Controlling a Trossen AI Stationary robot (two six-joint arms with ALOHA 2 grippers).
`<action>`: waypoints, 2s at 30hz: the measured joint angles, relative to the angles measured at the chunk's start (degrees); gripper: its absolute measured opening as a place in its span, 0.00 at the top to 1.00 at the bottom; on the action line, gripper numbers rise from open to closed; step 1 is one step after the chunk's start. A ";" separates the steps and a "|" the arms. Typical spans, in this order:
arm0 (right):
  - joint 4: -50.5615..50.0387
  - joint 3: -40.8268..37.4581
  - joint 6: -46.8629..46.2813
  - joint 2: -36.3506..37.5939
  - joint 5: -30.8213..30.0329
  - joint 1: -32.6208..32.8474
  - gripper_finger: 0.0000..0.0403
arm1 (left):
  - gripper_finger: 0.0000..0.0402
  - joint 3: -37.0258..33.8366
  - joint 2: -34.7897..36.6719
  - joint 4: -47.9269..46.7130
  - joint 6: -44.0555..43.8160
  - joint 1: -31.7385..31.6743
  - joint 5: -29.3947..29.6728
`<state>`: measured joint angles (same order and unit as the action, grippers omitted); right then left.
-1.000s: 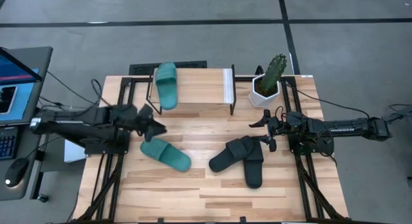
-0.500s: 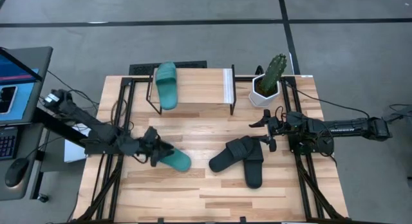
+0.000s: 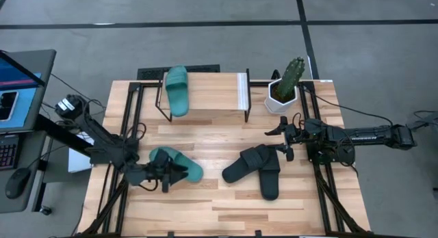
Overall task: Pick and place slides into the shelf
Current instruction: Put the light blue slide on the shelf
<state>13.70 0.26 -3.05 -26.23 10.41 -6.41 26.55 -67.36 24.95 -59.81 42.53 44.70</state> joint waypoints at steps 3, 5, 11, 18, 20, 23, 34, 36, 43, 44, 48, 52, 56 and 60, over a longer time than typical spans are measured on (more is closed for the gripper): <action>-0.01 -0.01 0.00 0.02 0.00 -0.01 0.38 | 0.58 0.93 2.22 -1.82 0.00 0.90 0.92; -0.01 0.01 0.00 0.01 0.00 0.01 0.38 | 0.58 1.22 4.58 -5.08 -0.51 1.33 1.28; -0.01 0.01 -0.02 0.01 0.00 0.02 0.38 | 0.58 1.27 11.87 -23.91 -11.30 1.93 3.70; -0.01 0.00 -0.02 0.01 0.00 0.00 0.38 | 0.58 1.27 15.99 -41.42 -24.96 1.91 -1.53; -0.01 0.01 -0.01 0.01 0.00 -0.01 0.38 | 0.58 1.27 16.66 -45.21 -29.02 1.91 -3.69; -0.01 0.01 0.00 0.02 -0.02 0.02 0.38 | 0.58 1.27 17.19 -51.03 -34.41 1.91 -6.22; -0.01 0.01 0.00 0.01 0.00 0.00 0.38 | 0.62 5.86 16.68 -56.59 -28.90 -0.68 -9.18; -0.01 0.01 0.00 -0.01 0.00 0.02 0.38 | 0.65 9.00 15.67 -57.65 -24.20 -1.24 -9.15; -0.01 0.00 -0.01 0.01 0.00 0.01 0.38 | 0.73 21.93 8.73 -53.87 -7.21 -1.43 -9.89; 0.00 0.00 0.00 0.01 0.00 0.01 0.38 | 0.73 23.47 7.35 -51.80 -3.59 -1.18 -10.69; -0.01 0.01 -0.01 0.02 0.00 0.00 0.38 | 0.74 28.94 1.57 -40.22 14.45 0.54 -15.49; -0.01 0.00 -0.01 0.02 0.00 0.01 0.38 | 0.74 32.45 -3.23 -32.90 27.95 1.68 -20.16; 0.01 0.01 0.00 0.02 0.00 0.02 0.38 | 0.74 33.44 -7.43 -30.58 33.57 2.04 -23.49; -0.01 0.01 -0.01 0.02 0.00 0.02 0.38 | 0.74 33.39 -9.04 -29.67 35.37 0.84 -20.91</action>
<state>13.69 0.27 -3.05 -26.22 10.41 -6.39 59.94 -76.40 -4.72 -24.44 43.38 23.79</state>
